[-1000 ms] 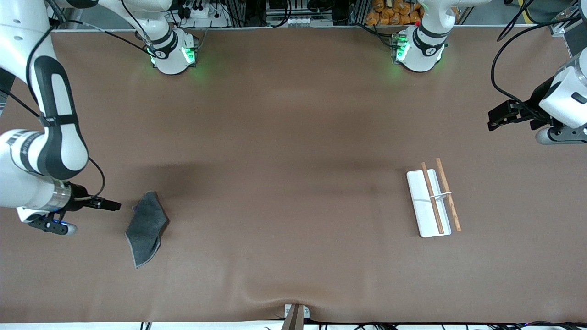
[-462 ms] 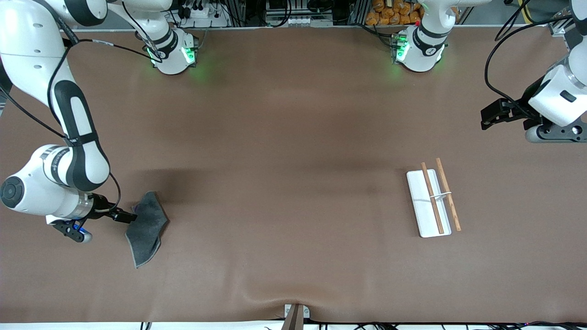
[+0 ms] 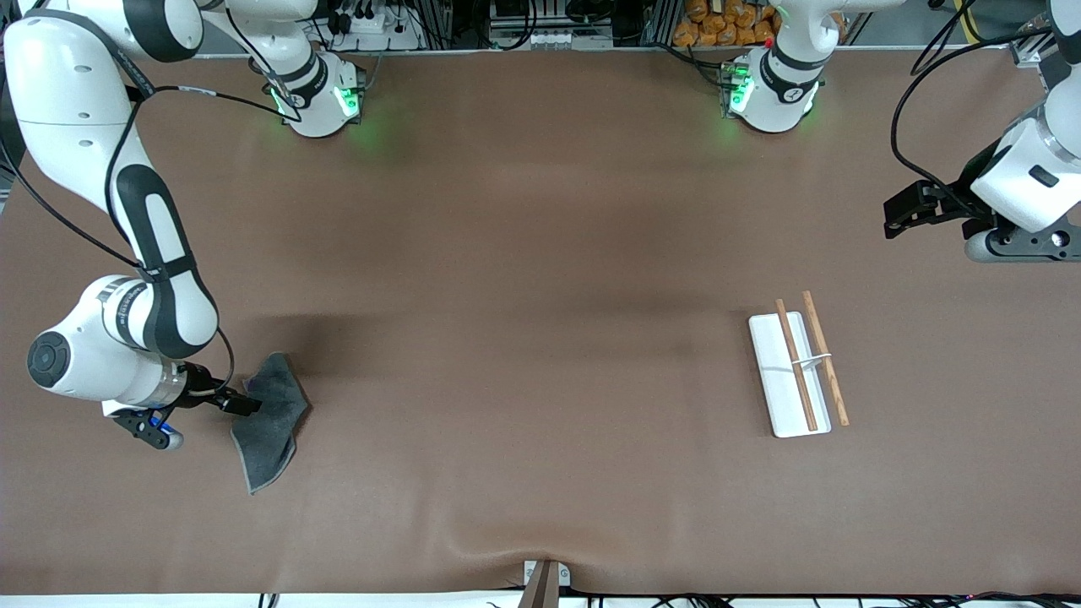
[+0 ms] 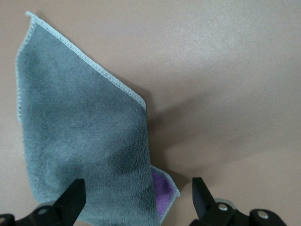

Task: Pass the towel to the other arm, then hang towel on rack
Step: 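Close the right gripper on the grey towel's corner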

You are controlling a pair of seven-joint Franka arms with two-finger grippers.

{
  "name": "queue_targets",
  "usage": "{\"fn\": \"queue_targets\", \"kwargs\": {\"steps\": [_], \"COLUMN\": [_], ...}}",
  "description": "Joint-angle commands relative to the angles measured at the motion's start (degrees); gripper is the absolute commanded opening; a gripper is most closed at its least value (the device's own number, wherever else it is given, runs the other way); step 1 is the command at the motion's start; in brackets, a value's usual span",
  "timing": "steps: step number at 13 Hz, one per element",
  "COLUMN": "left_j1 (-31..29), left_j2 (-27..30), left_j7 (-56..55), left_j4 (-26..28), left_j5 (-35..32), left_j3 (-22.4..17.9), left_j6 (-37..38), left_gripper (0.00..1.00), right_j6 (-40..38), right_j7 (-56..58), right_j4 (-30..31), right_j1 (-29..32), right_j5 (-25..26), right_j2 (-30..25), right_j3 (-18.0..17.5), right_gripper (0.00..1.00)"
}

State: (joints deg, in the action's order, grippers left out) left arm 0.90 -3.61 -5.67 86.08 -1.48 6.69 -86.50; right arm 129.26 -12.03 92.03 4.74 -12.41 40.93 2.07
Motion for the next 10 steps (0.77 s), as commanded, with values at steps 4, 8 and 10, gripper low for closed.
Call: {"fn": "queue_targets", "kwargs": {"steps": [4, 8, 10], "left_j1": [-0.29, -0.29, -0.37], "left_j2": [0.36, 0.45, 0.45], "left_j7": [0.22, 0.22, 0.22], "left_j4": [0.41, 0.58, 0.58], "left_j5": [0.34, 0.34, 0.25], "left_j3": [0.34, 0.34, 0.34], "left_j6": [-0.6, -0.6, -0.6], "left_gripper": [1.0, 1.0, 1.0], "right_j6": [0.47, 0.38, 0.47], "right_j7": [-0.28, 0.6, 1.56], "right_j4": [1.75, 2.98, 2.98], "right_j1": [0.1, 0.01, 0.1], "right_j5": [-4.54, -7.28, -7.19], "right_j2": [0.65, 0.65, 0.73], "right_j3": [-0.22, -0.22, -0.13], "right_gripper": [1.0, 1.0, 1.0]}}
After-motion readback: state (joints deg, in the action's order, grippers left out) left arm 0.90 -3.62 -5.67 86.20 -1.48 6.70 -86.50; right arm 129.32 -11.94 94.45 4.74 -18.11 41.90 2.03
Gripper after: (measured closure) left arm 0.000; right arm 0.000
